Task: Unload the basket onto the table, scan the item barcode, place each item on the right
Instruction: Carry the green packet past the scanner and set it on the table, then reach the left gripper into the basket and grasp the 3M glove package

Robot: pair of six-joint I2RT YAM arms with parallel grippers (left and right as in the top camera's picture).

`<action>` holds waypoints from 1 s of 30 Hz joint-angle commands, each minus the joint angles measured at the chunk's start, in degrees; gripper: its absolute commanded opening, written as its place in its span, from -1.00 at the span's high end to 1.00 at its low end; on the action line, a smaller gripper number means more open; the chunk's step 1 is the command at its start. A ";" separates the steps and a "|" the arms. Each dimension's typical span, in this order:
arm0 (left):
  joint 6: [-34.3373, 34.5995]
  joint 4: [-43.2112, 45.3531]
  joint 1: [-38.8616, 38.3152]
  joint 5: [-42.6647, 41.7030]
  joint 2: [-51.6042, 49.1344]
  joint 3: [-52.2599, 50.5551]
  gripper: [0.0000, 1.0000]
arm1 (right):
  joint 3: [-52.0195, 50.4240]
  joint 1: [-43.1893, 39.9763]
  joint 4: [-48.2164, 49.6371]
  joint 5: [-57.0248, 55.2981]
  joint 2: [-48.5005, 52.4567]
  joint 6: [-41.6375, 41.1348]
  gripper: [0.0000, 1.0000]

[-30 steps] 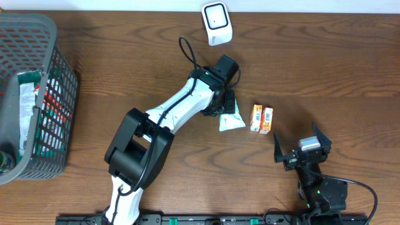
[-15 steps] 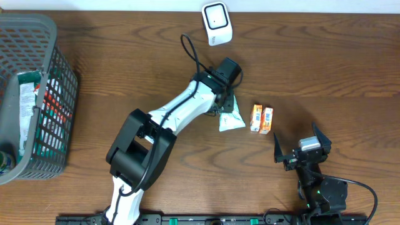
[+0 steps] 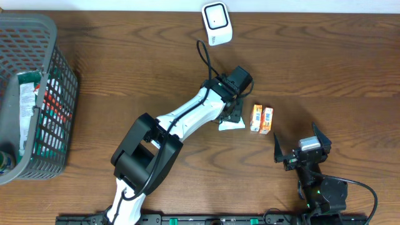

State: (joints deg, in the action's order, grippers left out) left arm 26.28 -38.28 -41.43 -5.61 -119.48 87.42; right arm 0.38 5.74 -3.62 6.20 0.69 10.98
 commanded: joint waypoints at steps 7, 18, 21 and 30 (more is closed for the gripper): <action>-6.84 -9.55 9.66 2.27 17.99 6.51 -0.41 | -0.07 0.42 -0.22 -0.11 -0.26 -0.20 -0.98; -10.21 -18.47 48.63 4.07 43.04 13.38 -0.57 | -0.07 0.42 -0.22 -0.11 -0.26 -0.20 -0.98; -11.28 -18.21 59.76 5.77 43.58 13.35 -0.69 | -0.07 0.42 -0.22 -0.11 -0.26 -0.22 -0.99; -14.95 -17.75 78.18 6.32 32.20 13.22 -0.82 | -0.07 0.42 -0.22 -0.11 -0.26 -0.22 -0.98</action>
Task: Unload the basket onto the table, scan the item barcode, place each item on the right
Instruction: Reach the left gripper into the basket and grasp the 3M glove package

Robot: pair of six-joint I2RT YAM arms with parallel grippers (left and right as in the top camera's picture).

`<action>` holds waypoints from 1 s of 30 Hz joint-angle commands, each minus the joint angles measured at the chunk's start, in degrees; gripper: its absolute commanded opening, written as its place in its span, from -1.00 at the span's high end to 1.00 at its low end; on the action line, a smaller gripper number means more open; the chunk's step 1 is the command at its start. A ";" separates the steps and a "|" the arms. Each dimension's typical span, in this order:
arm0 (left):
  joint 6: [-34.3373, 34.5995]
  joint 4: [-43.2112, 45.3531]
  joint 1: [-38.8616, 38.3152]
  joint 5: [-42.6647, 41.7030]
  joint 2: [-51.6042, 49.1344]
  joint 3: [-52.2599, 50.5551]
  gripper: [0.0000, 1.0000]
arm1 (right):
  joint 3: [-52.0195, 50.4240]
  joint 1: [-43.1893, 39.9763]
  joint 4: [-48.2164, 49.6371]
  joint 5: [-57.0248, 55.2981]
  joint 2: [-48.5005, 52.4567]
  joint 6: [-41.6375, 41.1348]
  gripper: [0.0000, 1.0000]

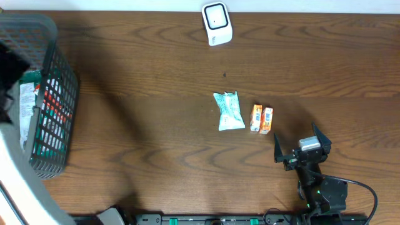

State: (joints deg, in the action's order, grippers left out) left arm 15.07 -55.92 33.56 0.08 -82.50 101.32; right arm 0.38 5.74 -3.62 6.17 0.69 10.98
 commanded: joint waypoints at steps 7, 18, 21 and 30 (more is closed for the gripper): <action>-13.70 0.98 5.53 0.61 -18.43 -0.68 -0.85 | -0.07 0.42 -0.22 -0.09 -0.26 -0.20 -0.99; -17.90 4.33 5.44 0.24 -30.34 -0.68 -0.89 | -0.07 0.42 -0.24 -0.09 -0.26 -0.20 -0.99; -19.78 4.85 5.25 -2.43 -33.44 -0.68 -0.89 | -0.07 0.42 -0.24 -0.09 -0.26 -0.20 -0.98; -24.81 6.14 4.04 -7.30 -39.21 -0.68 -0.77 | -0.07 0.42 -0.24 -0.09 -0.26 -0.20 -0.99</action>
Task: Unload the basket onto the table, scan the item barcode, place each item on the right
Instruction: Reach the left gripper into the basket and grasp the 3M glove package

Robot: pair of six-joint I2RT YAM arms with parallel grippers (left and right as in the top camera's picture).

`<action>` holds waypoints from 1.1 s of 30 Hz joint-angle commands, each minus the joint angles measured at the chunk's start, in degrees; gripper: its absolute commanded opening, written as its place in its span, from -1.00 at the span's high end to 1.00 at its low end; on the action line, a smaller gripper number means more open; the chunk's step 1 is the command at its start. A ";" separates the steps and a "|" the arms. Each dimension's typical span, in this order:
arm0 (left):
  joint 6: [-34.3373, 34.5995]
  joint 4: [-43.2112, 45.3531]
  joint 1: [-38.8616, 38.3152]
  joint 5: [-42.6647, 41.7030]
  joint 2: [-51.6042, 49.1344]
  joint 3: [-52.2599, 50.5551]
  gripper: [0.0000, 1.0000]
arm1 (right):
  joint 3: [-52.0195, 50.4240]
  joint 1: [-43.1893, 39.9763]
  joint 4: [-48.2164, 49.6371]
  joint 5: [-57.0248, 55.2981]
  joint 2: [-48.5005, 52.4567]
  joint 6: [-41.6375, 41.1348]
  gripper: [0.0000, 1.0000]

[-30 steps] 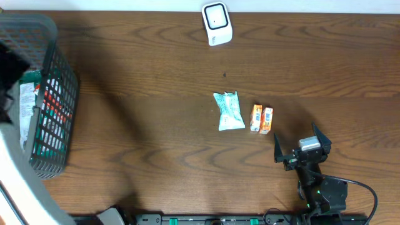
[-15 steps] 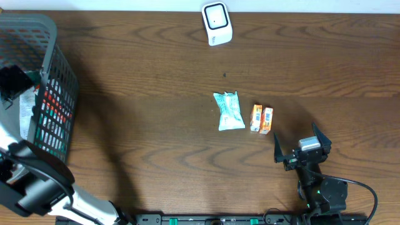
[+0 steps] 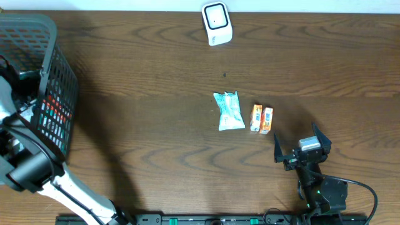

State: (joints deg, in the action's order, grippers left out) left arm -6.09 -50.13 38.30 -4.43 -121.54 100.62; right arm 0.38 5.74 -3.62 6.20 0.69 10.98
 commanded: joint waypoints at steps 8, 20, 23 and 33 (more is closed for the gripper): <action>-5.49 0.98 -1.95 -3.52 -0.22 -0.28 -0.77 | -0.07 0.42 -0.22 -0.11 -0.26 -0.20 -0.99; -5.70 2.93 -2.60 -2.54 -0.48 -3.28 -0.76 | -0.07 0.42 -0.22 -0.11 -0.26 -0.20 -0.98; -7.45 2.89 -3.28 -1.97 -0.87 -3.32 -0.77 | -0.07 0.42 -0.22 -0.11 -0.26 -0.20 -0.99; -8.98 2.23 -5.51 6.80 -4.61 -3.41 -0.79 | -0.07 0.42 -0.22 -0.11 -0.26 -0.22 -0.99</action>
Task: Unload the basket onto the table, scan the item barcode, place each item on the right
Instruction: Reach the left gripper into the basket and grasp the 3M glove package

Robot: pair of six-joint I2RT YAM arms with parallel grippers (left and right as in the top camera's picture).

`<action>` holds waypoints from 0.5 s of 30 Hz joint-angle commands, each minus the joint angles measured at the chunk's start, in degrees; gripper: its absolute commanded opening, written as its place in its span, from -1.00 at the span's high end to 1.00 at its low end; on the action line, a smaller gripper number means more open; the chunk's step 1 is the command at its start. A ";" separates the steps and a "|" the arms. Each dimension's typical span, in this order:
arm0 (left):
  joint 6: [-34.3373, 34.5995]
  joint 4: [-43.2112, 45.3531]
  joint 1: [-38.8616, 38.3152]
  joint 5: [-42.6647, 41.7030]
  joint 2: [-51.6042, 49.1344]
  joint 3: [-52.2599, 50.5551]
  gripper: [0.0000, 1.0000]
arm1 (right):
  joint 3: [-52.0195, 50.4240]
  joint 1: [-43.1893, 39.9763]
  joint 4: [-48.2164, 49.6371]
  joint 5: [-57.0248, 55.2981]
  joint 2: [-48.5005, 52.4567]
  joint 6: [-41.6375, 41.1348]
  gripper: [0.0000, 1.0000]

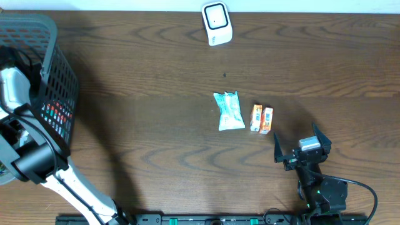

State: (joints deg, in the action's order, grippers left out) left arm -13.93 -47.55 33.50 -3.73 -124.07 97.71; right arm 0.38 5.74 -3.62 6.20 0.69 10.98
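Note:
A white barcode scanner (216, 24) stands at the table's far edge. A teal and white packet (229, 110) lies mid-table, with a pair of small orange boxes (262, 119) right beside it. My left arm (14, 87) reaches into the grey basket (53, 37) at the far left. Its gripper is down among the contents, and the fingers cannot be made out. My right gripper (300, 142) stands open near the front edge, just below the orange boxes, with nothing between its fingers.
The grey mesh basket holds several packaged goods with red and white print (56, 112). A small dark speck (224, 75) lies on the brown wooden table between the scanner and the packet.
My left arm has shifted a little deeper over the basket, its white link now lying across the basket's left side. The packet, the boxes and my right gripper have not moved.
At first my left gripper was on the teal and white packet beside the orange boxes. A second later the packet lay alone and the arm was at the far left by the basket. Since then the arm has stayed in the basket.

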 commanded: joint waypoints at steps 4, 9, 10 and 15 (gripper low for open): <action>0.55 0.37 -0.68 9.35 -2.10 -0.50 -0.79 | -0.07 0.42 -0.24 -0.11 -0.26 -0.20 -0.99; 0.55 0.37 -0.68 9.38 -2.54 -1.16 -0.79 | -0.07 0.42 -0.22 -0.11 -0.26 -0.20 -0.98; 0.55 0.33 -0.68 9.38 -2.75 -1.18 -0.79 | -0.07 0.42 -0.22 -0.11 -0.26 -0.22 -0.98; 0.74 0.07 -0.68 9.40 -4.57 -1.25 -0.78 | -0.07 0.42 -0.22 -0.11 -0.26 -0.20 -0.98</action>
State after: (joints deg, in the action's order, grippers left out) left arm -13.52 -47.09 32.67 2.20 -124.75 97.73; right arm 0.38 5.74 -3.62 6.20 0.69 10.98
